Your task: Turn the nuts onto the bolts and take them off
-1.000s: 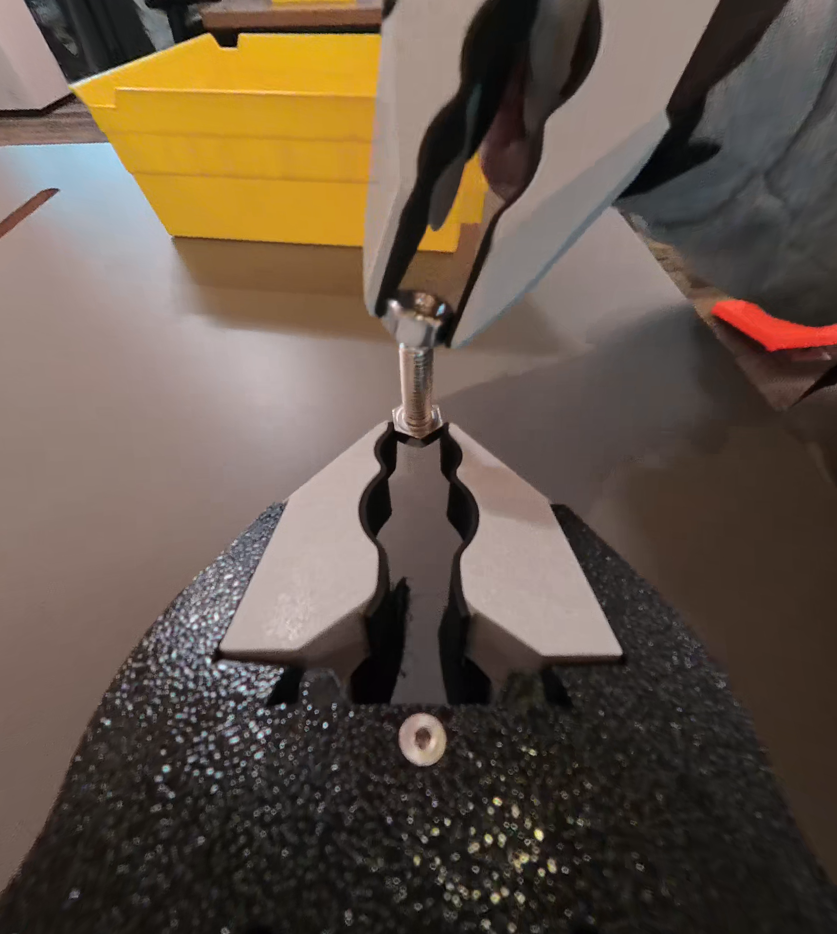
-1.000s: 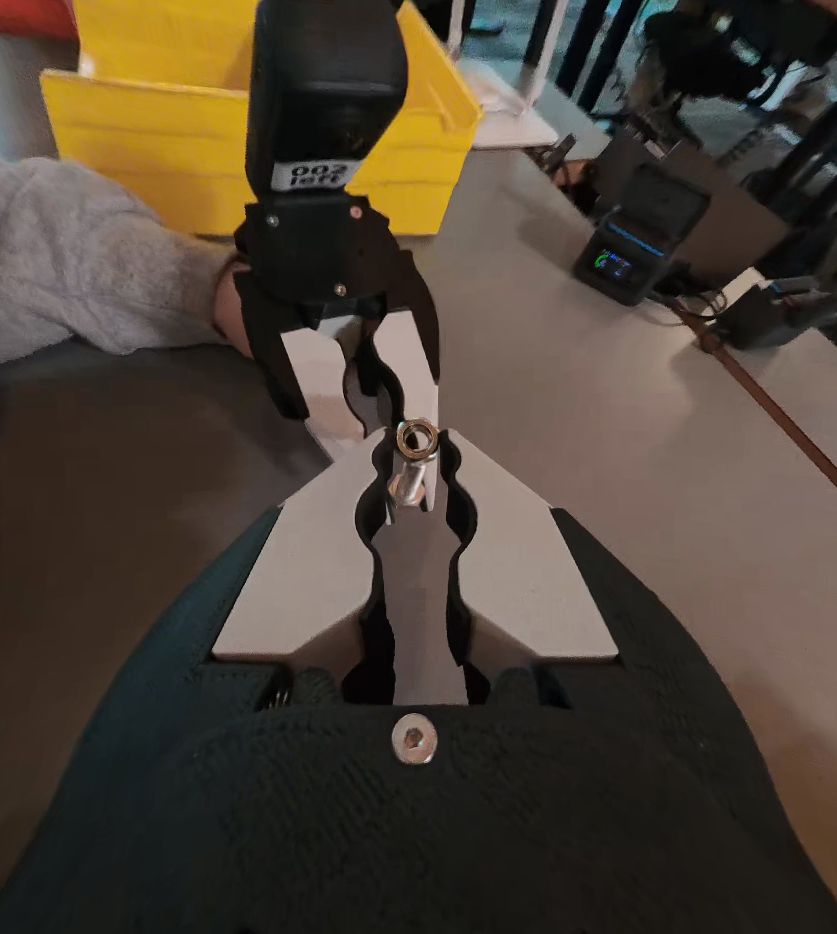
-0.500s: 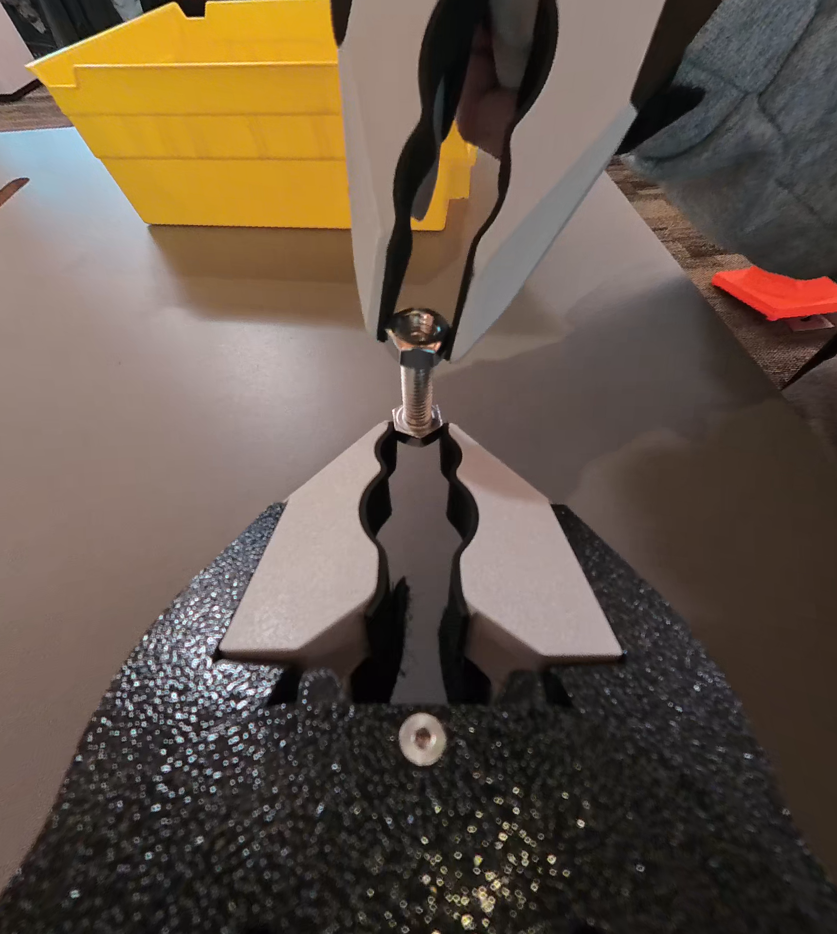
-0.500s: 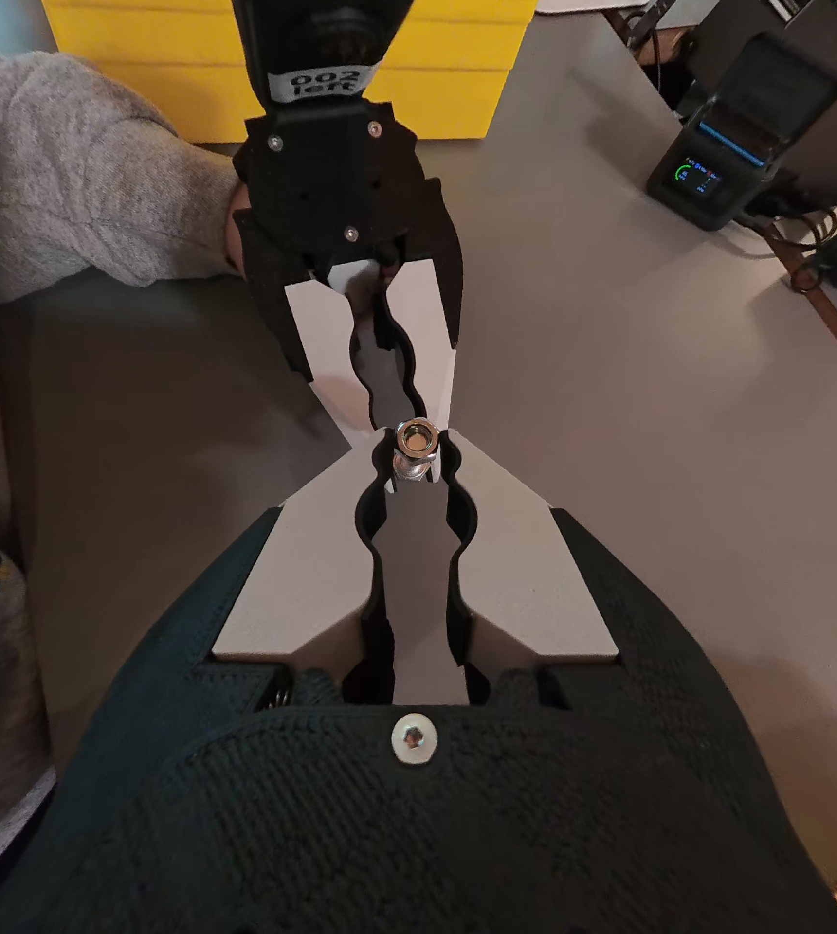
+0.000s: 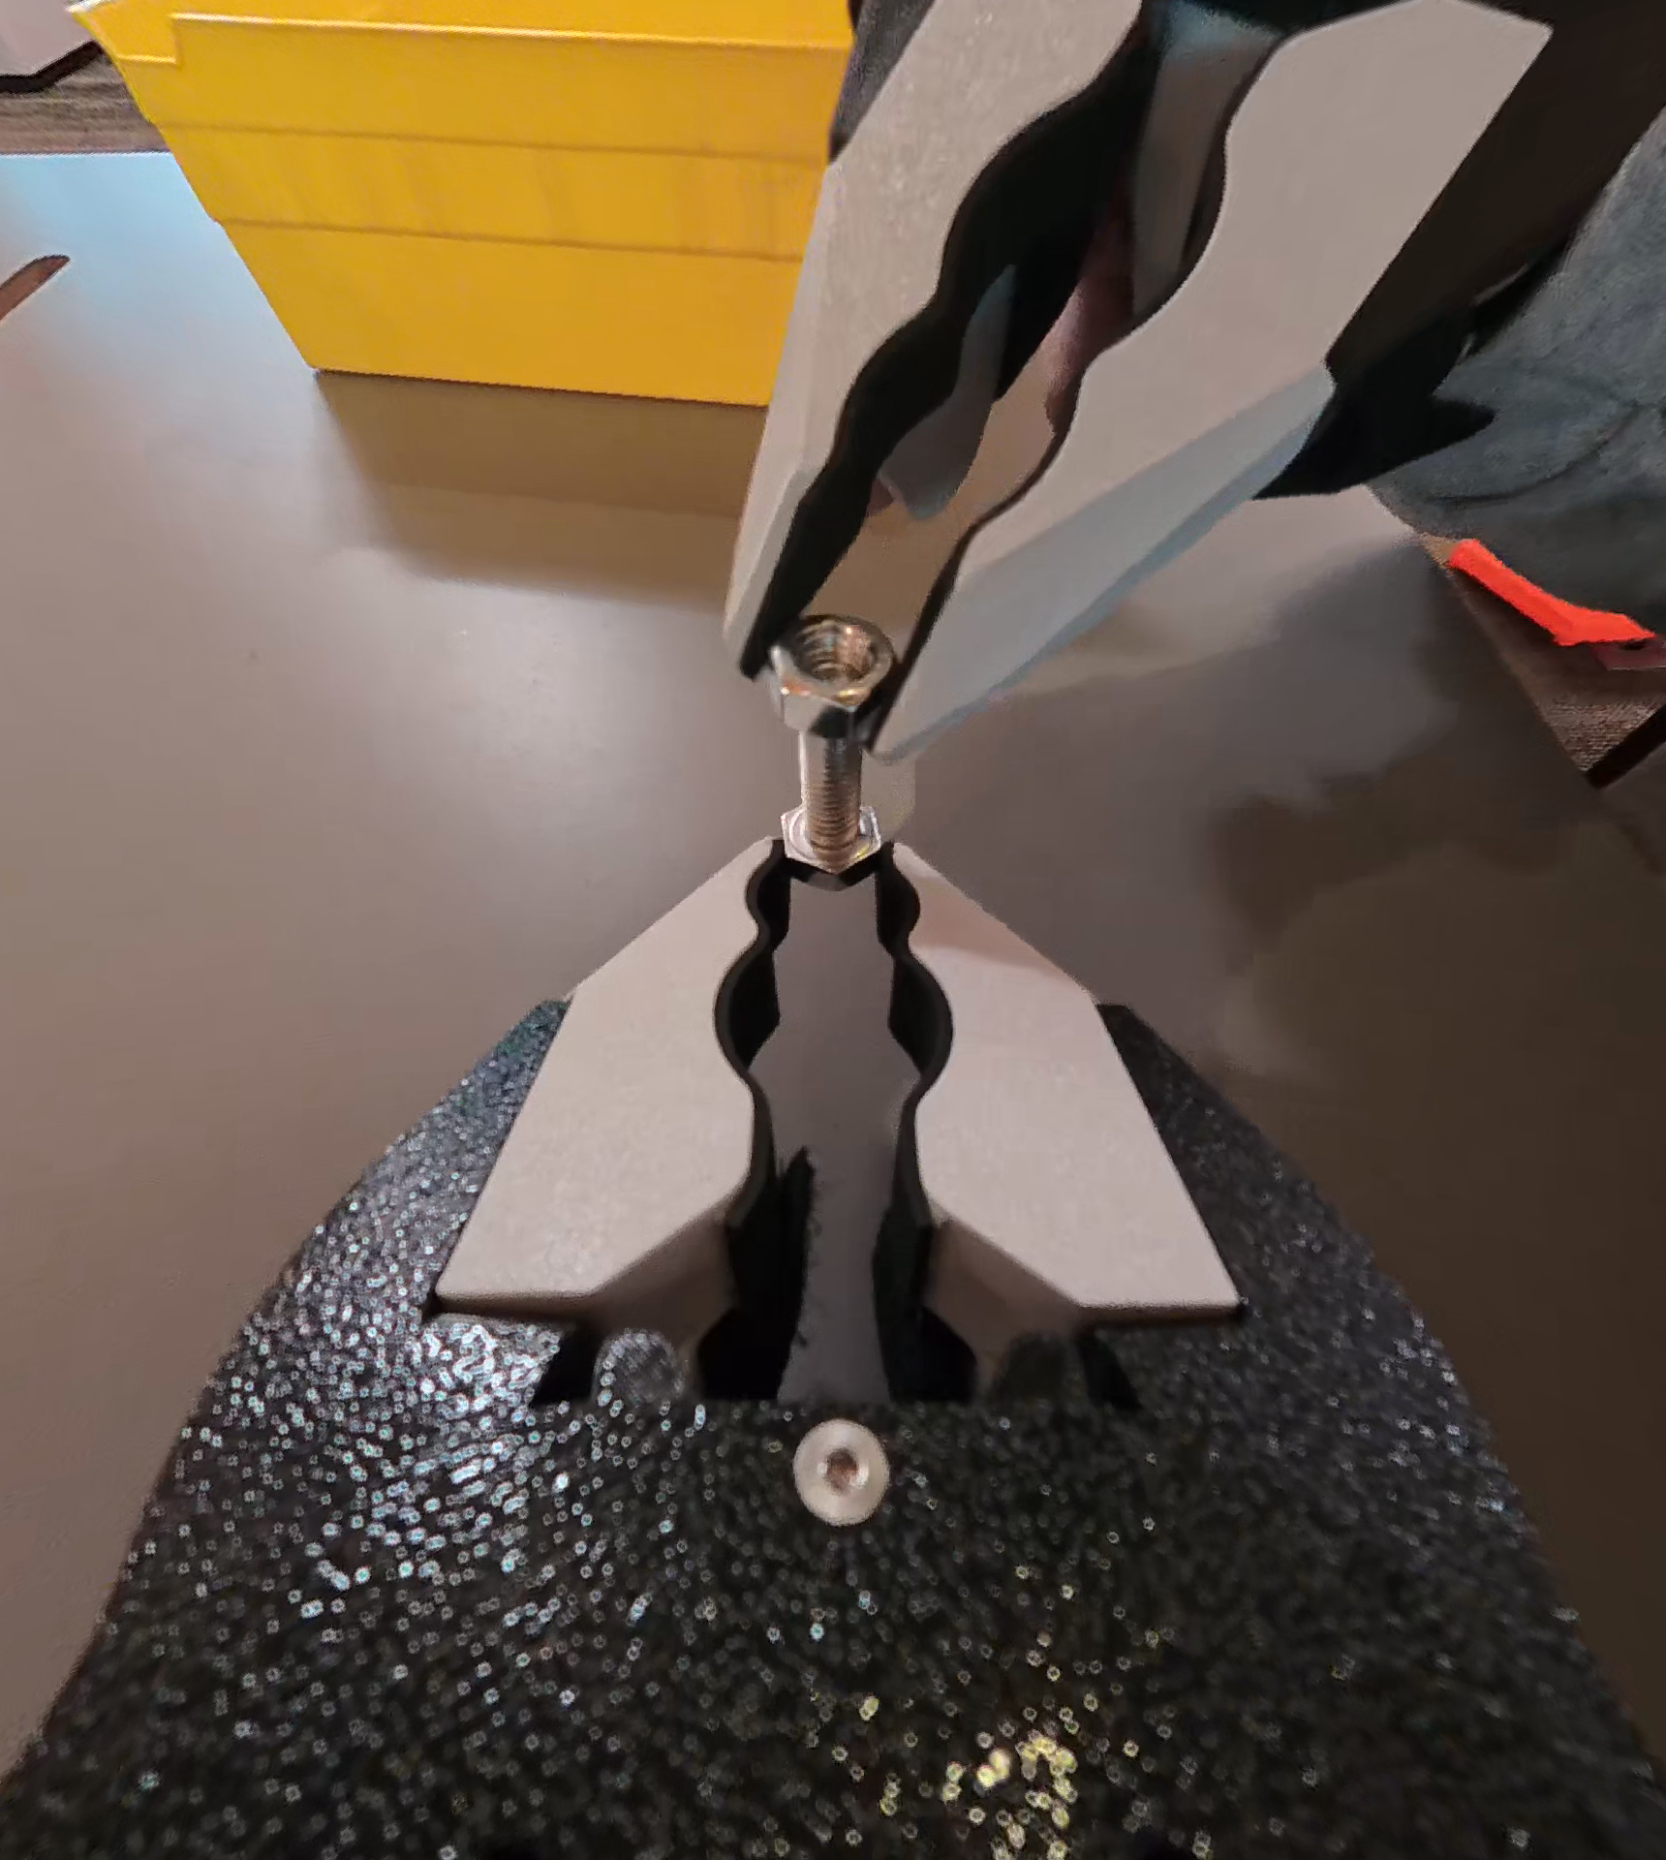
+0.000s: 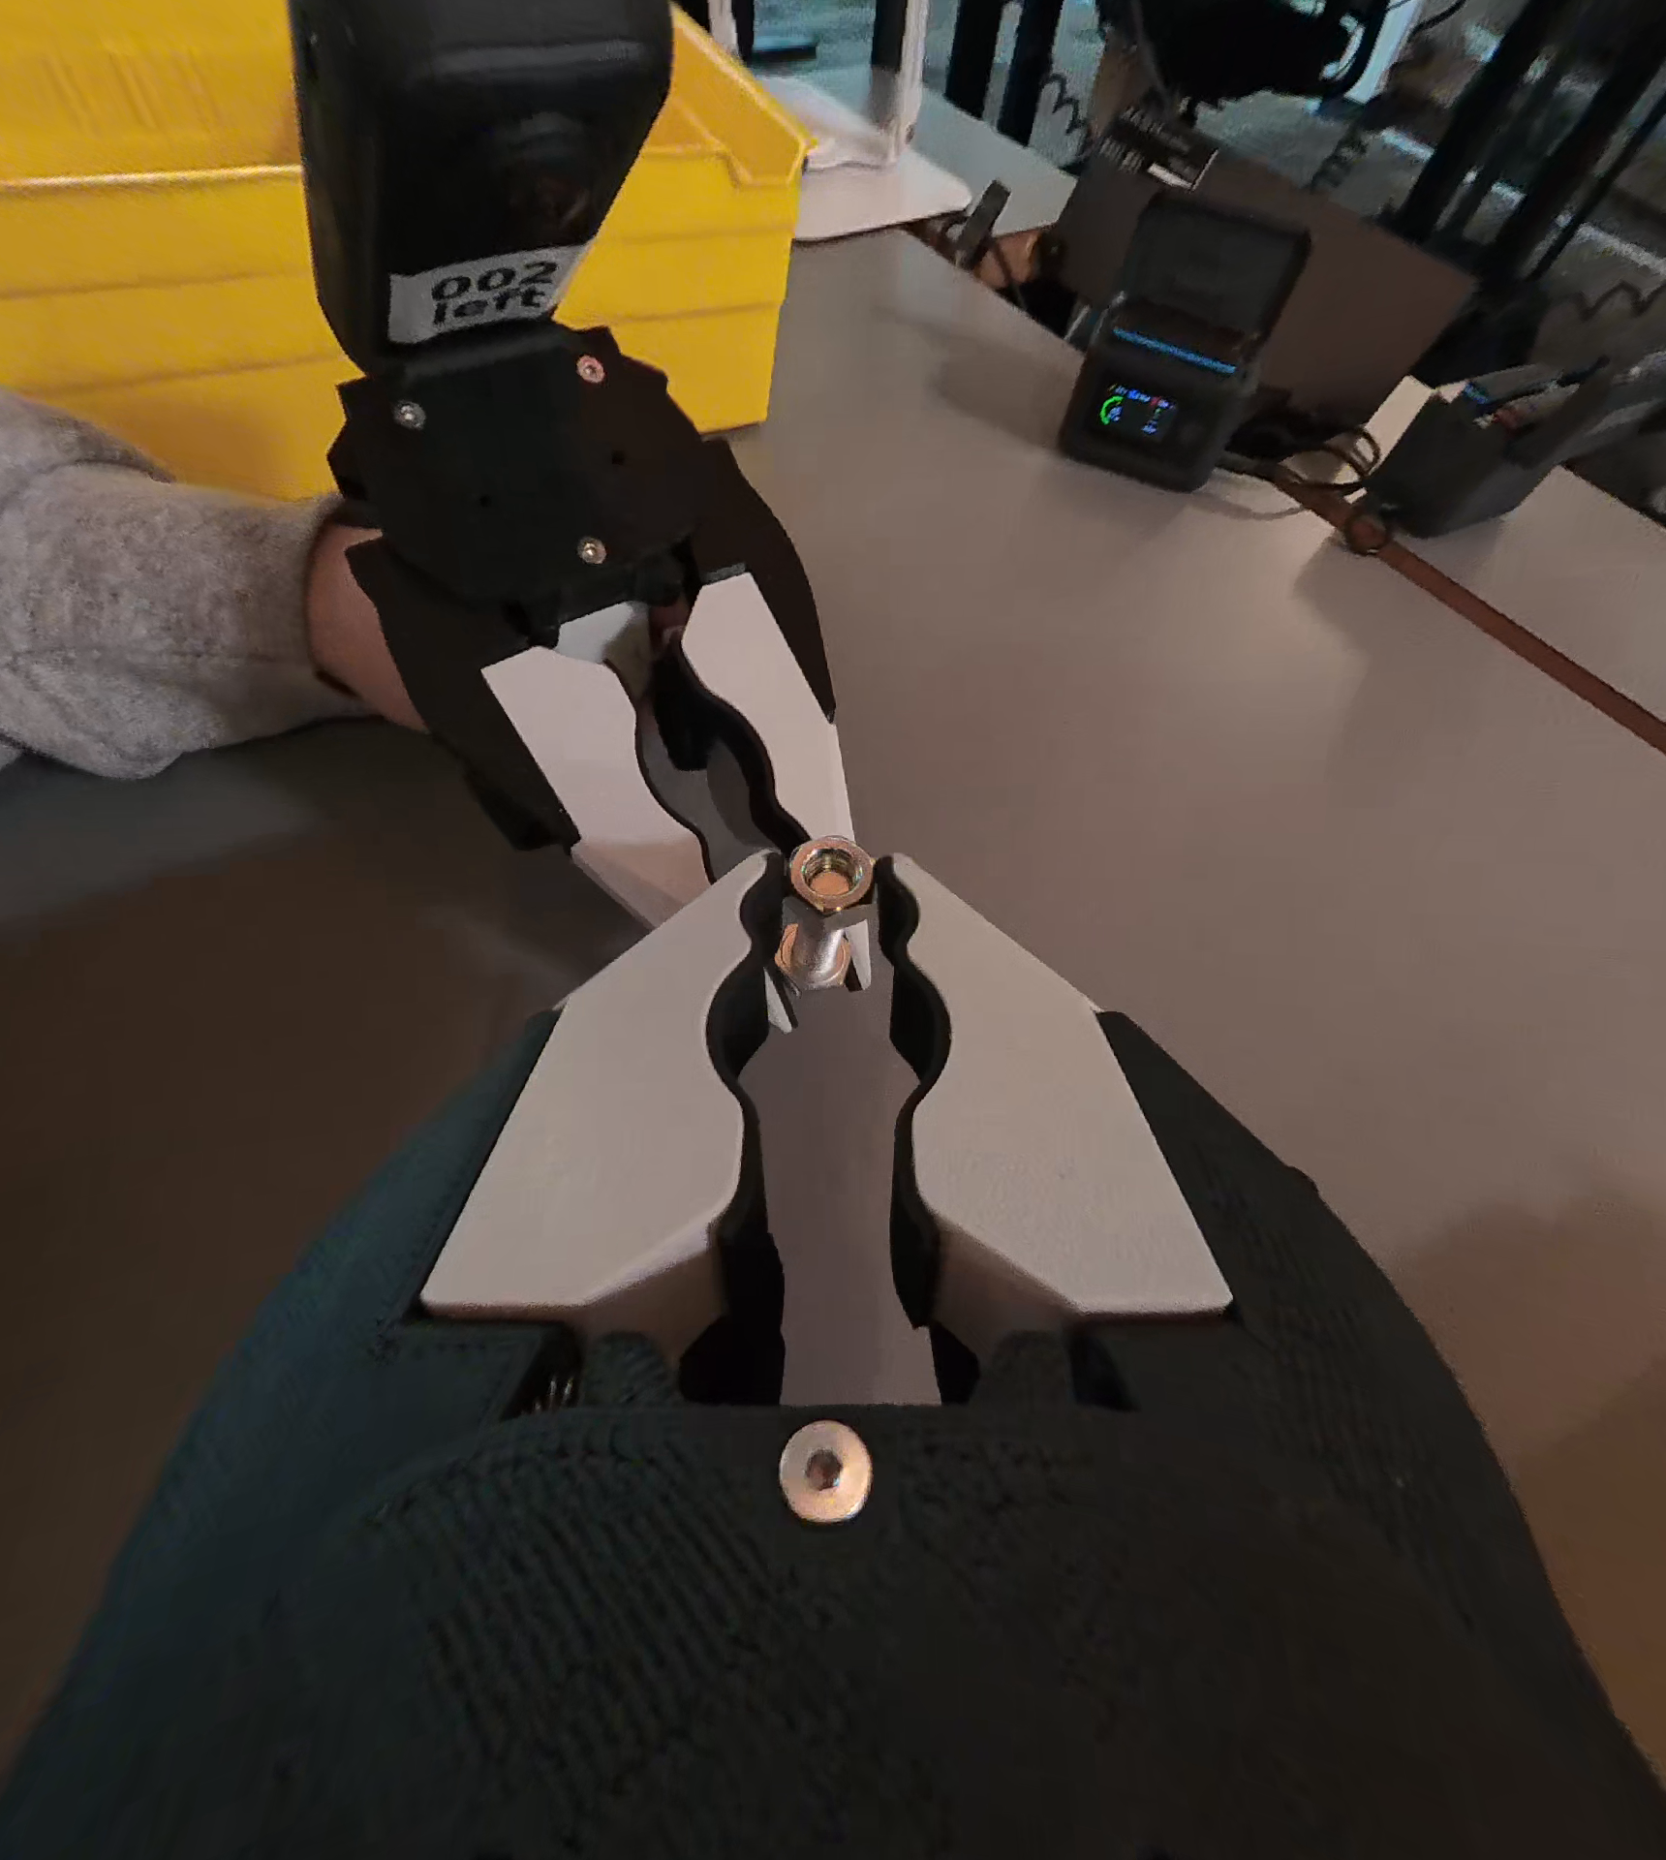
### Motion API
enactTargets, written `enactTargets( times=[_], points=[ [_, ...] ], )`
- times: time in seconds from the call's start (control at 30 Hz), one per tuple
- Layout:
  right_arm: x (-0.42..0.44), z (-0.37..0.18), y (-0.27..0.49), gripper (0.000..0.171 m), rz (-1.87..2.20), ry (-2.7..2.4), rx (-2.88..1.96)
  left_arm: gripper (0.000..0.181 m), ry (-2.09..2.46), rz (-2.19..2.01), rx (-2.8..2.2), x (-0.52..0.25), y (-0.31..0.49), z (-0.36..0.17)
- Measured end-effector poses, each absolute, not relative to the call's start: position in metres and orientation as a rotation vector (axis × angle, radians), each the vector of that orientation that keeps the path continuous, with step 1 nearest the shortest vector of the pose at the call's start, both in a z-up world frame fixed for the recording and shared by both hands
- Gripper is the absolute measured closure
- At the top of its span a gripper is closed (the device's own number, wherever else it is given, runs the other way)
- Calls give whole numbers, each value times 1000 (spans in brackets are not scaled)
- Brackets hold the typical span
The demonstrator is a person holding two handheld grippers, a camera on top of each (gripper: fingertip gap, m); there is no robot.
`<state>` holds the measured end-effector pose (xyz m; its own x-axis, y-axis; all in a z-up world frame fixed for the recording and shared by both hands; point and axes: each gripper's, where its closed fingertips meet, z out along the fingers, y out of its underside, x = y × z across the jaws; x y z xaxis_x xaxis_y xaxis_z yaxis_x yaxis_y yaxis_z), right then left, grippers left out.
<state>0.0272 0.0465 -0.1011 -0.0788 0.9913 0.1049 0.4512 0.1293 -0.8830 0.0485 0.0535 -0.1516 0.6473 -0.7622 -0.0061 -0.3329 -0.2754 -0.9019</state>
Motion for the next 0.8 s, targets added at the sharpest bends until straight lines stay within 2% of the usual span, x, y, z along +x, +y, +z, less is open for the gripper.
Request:
enactTargets(
  times=[0.13,0.23,0.67,0.8],
  points=[
    [25,-98,41,123,979,-1563,-1377,166,868,-546,-1867,49,53,-152],
    [22,-93,38,117,1057,-1483,-1317,166,857,-569,-1855,49,53,-149],
    [30,-88,43,129,1033,-1346,-1261,166,846,-607,-1866,50,52,-149],
    [21,-92,39,141,1001,-1387,-1235,166,880,-637,-1833,55,47,-146]
  ],
)
